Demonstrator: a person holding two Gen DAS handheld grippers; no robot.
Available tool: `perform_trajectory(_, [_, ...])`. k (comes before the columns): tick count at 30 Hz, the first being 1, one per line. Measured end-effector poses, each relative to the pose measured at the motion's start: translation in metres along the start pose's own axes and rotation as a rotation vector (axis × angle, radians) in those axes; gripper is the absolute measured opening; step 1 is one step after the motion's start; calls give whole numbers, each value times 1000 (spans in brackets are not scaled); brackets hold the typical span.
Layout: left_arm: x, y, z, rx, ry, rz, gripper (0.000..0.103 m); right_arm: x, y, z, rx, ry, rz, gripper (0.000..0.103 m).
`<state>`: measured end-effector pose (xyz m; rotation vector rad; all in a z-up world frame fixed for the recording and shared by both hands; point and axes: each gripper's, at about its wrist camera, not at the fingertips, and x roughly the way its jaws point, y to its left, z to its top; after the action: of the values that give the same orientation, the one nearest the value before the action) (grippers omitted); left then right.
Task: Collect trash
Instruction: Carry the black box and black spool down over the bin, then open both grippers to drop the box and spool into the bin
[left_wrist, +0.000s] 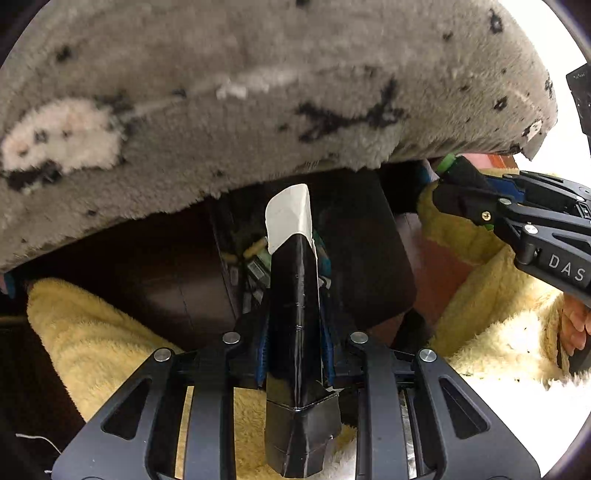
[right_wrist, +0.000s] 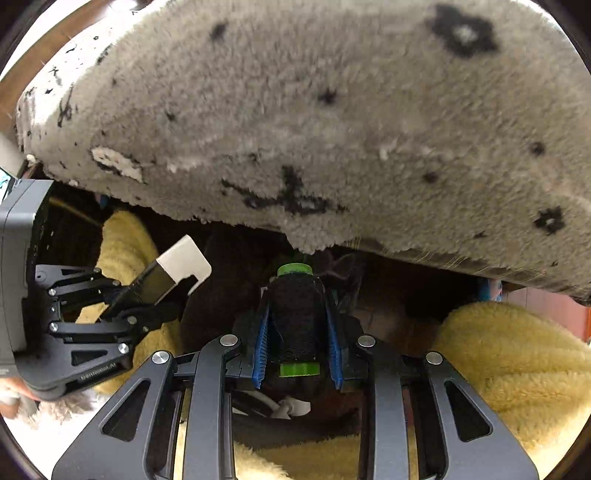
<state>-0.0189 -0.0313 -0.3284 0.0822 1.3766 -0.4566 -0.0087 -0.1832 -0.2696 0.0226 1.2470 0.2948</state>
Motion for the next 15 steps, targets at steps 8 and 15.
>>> perform_trajectory(8, [20, 4, -1, -7, 55, -35, 22, 21, -7, -2, 21, 40, 47, 27])
perform_trajectory(15, [28, 6, 1, -18, 64, -49, 26, 30, -2, 1, 3, 60, 63, 29])
